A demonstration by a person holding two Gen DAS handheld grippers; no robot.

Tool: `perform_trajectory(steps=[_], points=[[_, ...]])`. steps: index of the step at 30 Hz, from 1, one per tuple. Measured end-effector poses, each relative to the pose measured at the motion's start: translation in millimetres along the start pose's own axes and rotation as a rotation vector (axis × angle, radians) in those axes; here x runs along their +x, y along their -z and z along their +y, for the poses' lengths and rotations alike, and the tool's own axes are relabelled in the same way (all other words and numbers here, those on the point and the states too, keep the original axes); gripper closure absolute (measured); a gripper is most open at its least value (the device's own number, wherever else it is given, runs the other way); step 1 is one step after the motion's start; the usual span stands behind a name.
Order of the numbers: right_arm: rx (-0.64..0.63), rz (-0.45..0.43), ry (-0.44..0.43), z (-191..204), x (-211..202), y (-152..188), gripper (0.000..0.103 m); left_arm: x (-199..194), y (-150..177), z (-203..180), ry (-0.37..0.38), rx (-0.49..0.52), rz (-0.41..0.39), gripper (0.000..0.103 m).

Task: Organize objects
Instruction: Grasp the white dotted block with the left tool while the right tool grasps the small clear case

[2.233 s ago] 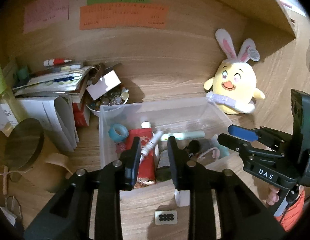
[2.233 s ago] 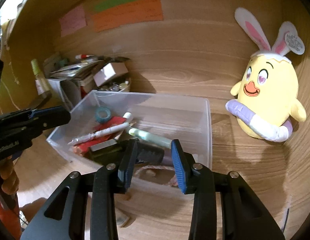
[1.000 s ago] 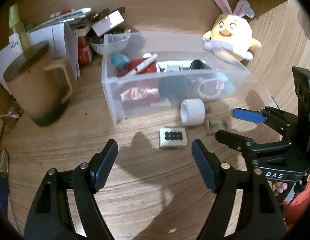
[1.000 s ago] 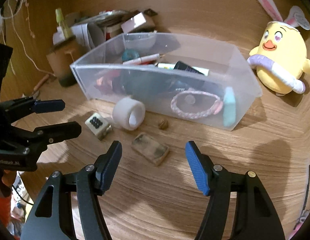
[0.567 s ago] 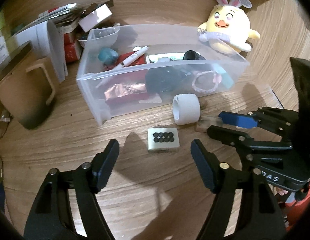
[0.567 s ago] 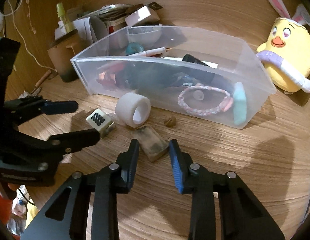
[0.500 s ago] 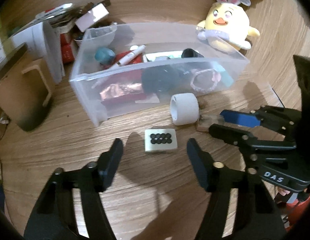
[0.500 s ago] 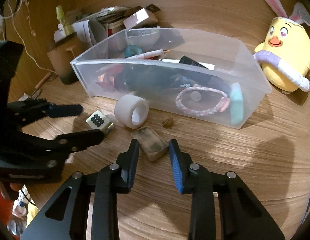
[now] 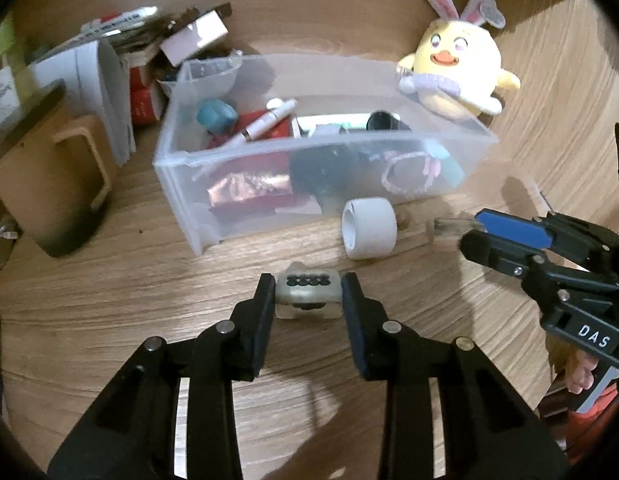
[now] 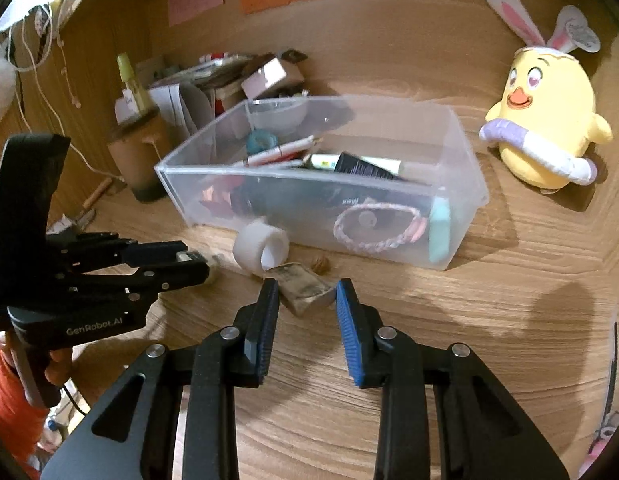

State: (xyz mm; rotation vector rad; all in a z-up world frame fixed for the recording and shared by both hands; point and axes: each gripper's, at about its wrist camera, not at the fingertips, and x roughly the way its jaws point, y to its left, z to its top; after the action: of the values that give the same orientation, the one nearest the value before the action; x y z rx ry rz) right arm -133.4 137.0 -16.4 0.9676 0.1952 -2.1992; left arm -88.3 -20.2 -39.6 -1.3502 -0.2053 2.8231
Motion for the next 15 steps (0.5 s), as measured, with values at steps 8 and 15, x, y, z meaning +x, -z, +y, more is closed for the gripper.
perform_trajectory(steps=[8, 15], points=[[0.007, -0.073, 0.005, -1.2, -26.3, -11.2, 0.076, -22.3, -8.9, 0.4, 0.0, -0.008, -0.071, 0.07], [0.01, -0.124, 0.014, -4.1, -42.1, -20.2, 0.076, -42.5, -20.3, 1.2, 0.011, -0.022, -0.134, 0.07]])
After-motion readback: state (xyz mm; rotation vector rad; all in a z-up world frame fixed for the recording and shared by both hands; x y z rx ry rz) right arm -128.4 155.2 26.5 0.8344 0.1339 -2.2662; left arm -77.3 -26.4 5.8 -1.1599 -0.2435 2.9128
